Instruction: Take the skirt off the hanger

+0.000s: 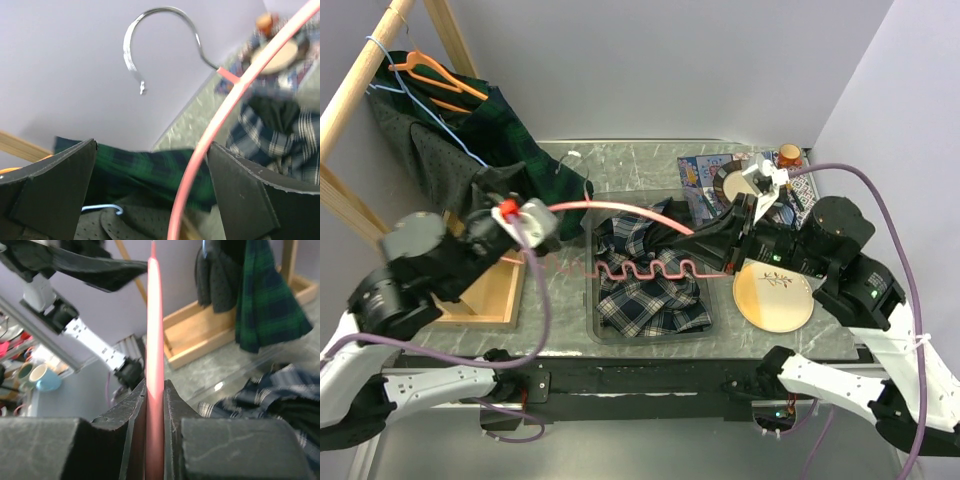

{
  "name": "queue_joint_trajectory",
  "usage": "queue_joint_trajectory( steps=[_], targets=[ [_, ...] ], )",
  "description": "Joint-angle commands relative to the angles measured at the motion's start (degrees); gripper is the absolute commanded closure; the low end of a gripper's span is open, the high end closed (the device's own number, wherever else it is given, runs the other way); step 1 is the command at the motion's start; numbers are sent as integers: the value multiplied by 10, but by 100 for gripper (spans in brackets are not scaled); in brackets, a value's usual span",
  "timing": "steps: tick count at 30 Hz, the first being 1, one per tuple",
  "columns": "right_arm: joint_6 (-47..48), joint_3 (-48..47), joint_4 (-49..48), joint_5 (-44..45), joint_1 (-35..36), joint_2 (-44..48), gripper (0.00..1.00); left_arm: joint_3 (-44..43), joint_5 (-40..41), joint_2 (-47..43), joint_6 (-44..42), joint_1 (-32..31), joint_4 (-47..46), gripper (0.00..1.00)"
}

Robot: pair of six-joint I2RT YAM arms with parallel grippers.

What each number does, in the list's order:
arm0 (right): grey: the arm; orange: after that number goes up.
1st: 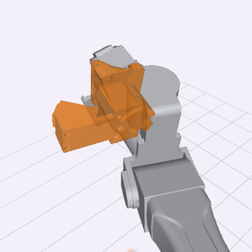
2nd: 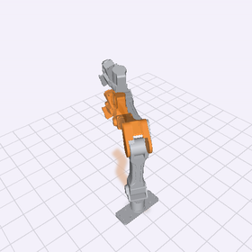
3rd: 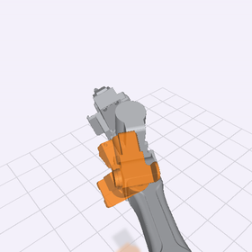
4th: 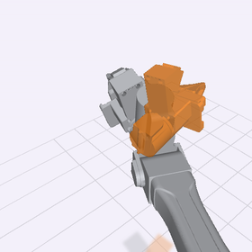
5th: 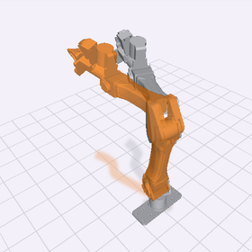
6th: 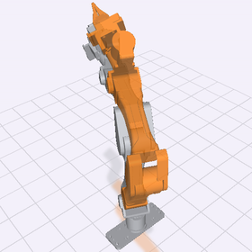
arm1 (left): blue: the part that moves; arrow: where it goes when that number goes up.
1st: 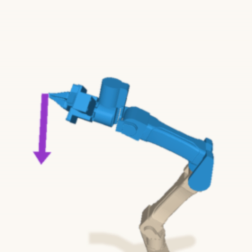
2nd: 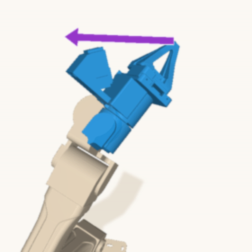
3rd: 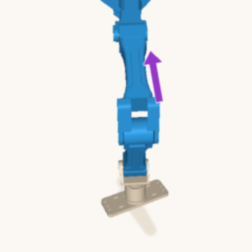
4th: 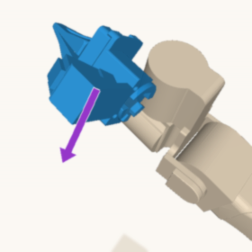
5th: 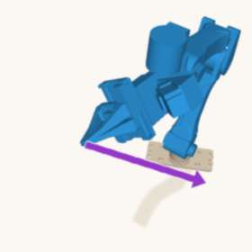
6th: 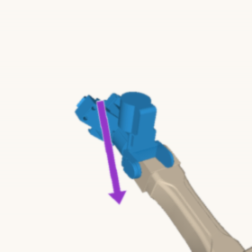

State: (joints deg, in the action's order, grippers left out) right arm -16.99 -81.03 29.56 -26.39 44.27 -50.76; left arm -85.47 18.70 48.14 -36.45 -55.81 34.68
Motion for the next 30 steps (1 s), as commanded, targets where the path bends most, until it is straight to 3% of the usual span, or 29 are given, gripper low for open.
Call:
queue_joint_trajectory(
  steps=[1, 4, 8, 11, 17, 21, 24, 30],
  targets=[
    [13, 10, -114, 57, -2, 8, 100, -59, -8, -9, 56, 0, -91, 3],
    [7, 25, -160, 78, -4, 4, 100, -122, -9, 10, 132, 0, -92, 3],
    [-19, 1, -208, 64, -1, -51, 100, -324, -25, 79, 227, 1, -11, 3],
    [-35, -23, -247, 65, 17, -83, 100, -404, -60, 119, 281, 1, 15, 3],
    [-4, -134, -234, 129, 90, -198, 100, -335, -105, 68, 310, 1, -52, 3],
    [16, -193, -245, 146, 121, -250, 100, -324, -106, 66, 313, 1, -37, 3],
    [30, -223, -251, 171, 143, -286, 100, -324, -128, 68, 338, 1, -31, 3],
    [64, -258, -314, 180, 168, -346, 100, -244, -175, 36, 361, 1, -67, 3]
  ],
)
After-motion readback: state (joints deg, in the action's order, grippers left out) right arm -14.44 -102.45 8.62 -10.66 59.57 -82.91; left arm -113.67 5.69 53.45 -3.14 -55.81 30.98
